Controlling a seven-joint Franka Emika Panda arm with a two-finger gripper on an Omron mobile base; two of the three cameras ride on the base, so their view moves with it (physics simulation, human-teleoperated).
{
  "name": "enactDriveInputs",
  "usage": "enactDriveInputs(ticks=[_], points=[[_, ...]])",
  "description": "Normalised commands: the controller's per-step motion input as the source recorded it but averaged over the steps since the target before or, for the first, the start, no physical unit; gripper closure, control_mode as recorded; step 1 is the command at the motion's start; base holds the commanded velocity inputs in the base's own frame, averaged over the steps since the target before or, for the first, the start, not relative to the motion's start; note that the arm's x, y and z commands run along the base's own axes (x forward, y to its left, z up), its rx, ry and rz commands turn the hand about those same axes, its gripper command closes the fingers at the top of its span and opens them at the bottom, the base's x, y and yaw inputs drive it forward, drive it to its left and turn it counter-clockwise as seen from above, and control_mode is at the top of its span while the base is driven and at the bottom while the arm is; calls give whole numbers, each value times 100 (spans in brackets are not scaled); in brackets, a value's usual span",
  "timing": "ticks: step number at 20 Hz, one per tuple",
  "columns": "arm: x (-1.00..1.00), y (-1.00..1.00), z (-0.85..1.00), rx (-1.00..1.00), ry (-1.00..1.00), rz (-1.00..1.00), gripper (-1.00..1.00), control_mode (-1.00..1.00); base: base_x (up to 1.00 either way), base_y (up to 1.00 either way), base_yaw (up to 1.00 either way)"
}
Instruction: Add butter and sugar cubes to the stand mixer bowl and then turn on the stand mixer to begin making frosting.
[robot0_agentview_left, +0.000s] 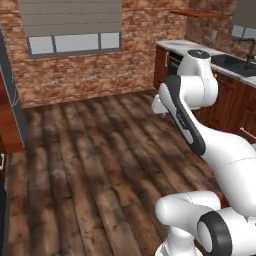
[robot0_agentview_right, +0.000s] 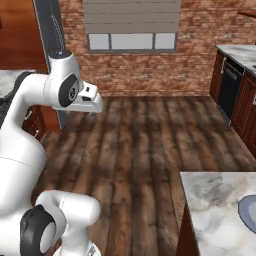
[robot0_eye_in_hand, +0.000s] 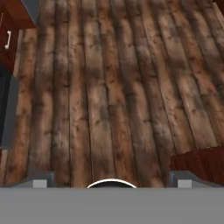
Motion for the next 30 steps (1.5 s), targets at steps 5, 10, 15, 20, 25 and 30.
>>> enactDriveInputs(ticks=[5,10,15,20,25,30], points=[[0,0,0,0,0,0,-100,100,100,12,-49],[0,0,0,0,0,0,-100,100,100,18,-58],[0,0,0,0,0,0,-100,100,98,19,-61],[0,0,0,0,0,0,-100,100,96,22,-62],[0,0,0,0,0,0,-100,100,92,20,-62],[0,0,0,0,0,0,-100,100,76,13,-67]])
